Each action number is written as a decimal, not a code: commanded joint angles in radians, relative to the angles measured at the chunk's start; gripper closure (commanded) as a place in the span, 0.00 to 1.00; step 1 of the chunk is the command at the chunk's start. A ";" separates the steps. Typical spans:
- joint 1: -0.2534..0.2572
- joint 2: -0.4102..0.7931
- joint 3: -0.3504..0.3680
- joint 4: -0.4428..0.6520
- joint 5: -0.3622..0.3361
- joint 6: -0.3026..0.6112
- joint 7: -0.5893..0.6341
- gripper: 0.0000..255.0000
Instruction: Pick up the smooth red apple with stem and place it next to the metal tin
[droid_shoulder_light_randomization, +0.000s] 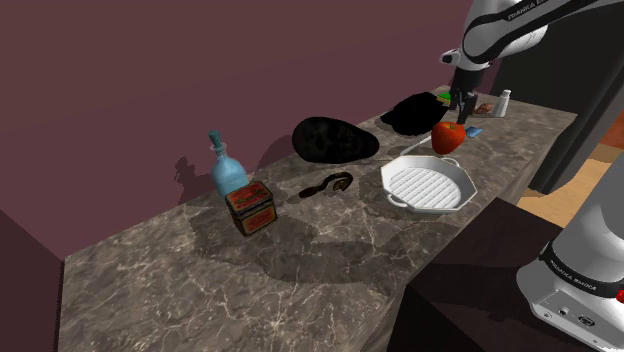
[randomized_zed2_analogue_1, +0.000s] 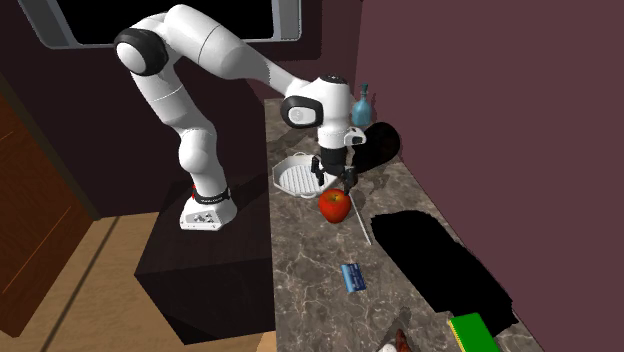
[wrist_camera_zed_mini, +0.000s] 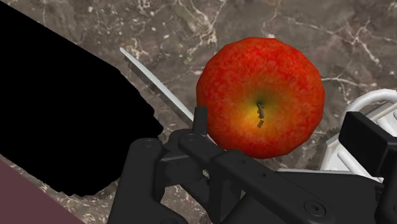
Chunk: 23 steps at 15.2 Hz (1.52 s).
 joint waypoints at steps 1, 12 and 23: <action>0.001 0.019 -0.007 -0.012 0.004 0.031 -0.006 0.00; 0.001 0.024 -0.009 -0.015 0.006 0.039 -0.007 1.00; 0.000 -0.005 0.001 0.016 0.001 -0.020 -0.003 1.00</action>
